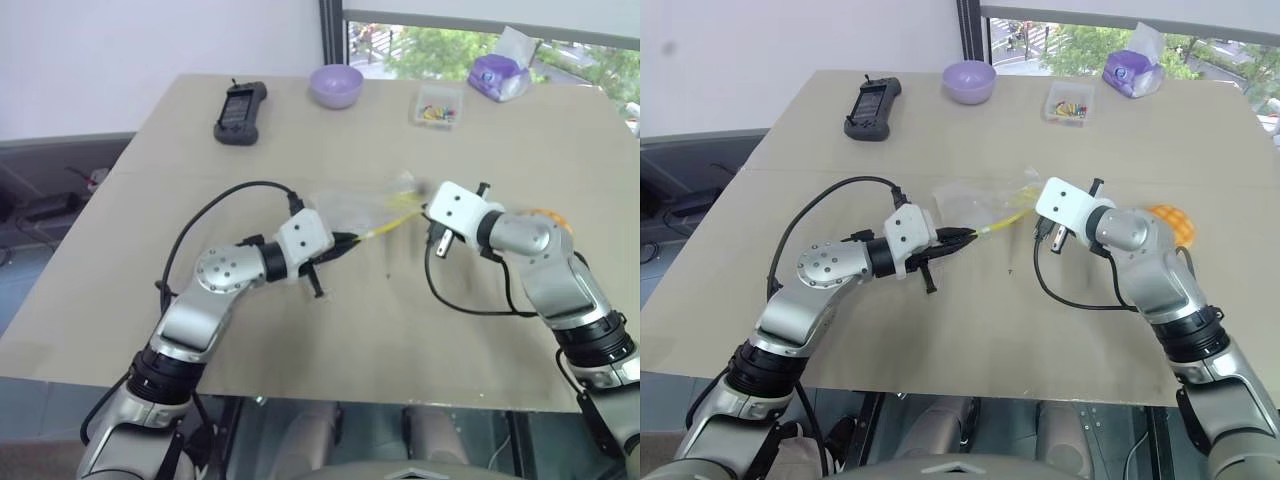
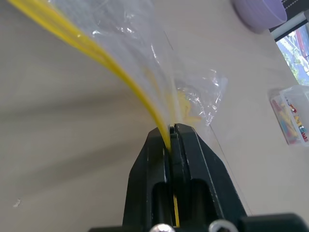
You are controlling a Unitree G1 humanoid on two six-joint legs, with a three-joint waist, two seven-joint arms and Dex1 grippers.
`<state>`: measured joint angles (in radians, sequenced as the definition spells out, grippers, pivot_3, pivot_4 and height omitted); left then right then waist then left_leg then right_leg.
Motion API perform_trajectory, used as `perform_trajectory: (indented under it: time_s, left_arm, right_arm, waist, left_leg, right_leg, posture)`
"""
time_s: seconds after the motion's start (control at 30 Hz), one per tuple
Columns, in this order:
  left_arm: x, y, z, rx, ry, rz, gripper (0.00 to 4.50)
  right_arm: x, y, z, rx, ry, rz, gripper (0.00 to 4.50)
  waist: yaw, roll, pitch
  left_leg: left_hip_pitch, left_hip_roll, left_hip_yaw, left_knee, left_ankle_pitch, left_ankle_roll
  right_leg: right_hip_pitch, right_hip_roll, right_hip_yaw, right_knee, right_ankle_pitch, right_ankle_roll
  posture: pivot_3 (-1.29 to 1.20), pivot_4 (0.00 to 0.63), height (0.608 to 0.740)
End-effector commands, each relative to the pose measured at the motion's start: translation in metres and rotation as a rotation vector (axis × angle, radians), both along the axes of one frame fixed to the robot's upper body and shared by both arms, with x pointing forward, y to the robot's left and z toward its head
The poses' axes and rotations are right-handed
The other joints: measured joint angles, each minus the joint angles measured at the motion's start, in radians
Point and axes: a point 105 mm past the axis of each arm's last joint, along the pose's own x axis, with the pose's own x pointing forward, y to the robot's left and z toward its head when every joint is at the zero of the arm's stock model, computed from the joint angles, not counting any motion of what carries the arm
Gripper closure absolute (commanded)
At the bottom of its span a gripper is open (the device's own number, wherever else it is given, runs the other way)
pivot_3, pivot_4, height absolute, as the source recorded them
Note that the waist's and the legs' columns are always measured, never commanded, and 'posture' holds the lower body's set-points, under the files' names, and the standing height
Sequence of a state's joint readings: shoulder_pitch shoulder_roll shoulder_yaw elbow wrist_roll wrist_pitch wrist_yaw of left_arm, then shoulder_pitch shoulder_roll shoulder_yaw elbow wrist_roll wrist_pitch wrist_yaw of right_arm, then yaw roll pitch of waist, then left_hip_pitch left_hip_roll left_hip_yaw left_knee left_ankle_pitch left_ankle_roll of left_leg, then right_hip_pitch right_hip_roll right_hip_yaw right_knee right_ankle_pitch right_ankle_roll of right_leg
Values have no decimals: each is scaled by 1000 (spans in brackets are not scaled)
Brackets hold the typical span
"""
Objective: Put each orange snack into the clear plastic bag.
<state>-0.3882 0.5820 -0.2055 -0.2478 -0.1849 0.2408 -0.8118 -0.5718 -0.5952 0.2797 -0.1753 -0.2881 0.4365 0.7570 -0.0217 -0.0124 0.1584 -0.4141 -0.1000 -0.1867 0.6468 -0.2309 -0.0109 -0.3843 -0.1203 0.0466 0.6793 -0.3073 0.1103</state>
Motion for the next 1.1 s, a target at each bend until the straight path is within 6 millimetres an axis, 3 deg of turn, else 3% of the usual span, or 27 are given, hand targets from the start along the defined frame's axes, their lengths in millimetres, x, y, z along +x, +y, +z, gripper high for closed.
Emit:
perform_trajectory:
  time_s: [0.03,0.4,0.5,0.67,0.73,0.9,1.1]
  left_arm:
    - [0,3,8,-14,-43,2,4486]
    - [10,10,8,-1,-81,70,4486]
    - [13,12,11,-18,-101,90,4500]
    - [16,14,13,-47,-115,99,4500]
    - [16,14,13,-60,-119,93,4500]
    - [14,14,15,-109,-118,80,4500]
    - [10,14,9,-190,-115,52,4500]
  right_arm:
    - [-3,5,15,20,-51,19,4500]
    - [-7,6,16,26,-47,34,4500]
    - [-8,6,19,27,-61,44,3613]
    - [-11,5,24,44,-65,53,933]
    - [-11,3,26,47,-71,52,79]
    - [-22,-5,26,40,-25,77,33]
    - [-37,-4,39,67,-22,157,33]
  waist:
    - [0,0,0]
    - [0,0,0]
    - [0,0,0]
    - [-1,0,0]
    - [-1,0,0]
    - [1,0,0]
    - [-2,0,0]
  left_leg:
    - [0,0,0,0,0,0]
    - [0,0,0,0,0,0]
    - [0,0,0,0,0,0]
    - [0,0,0,0,0,0]
    - [0,0,0,0,0,0]
    - [0,0,0,0,0,0]
    - [0,0,0,0,0,0]
  right_leg:
    - [0,0,0,0,0,0]
    - [0,0,0,0,0,0]
    - [0,0,0,0,0,0]
    - [0,0,0,0,0,0]
    - [0,0,0,0,0,0]
    - [0,0,0,0,0,0]
    - [0,0,0,0,0,0]
  posture:
    - [0,150,740]
    - [0,150,740]
    - [0,150,740]
    - [0,150,740]
    - [0,150,740]
    - [0,150,740]
    - [0,150,740]
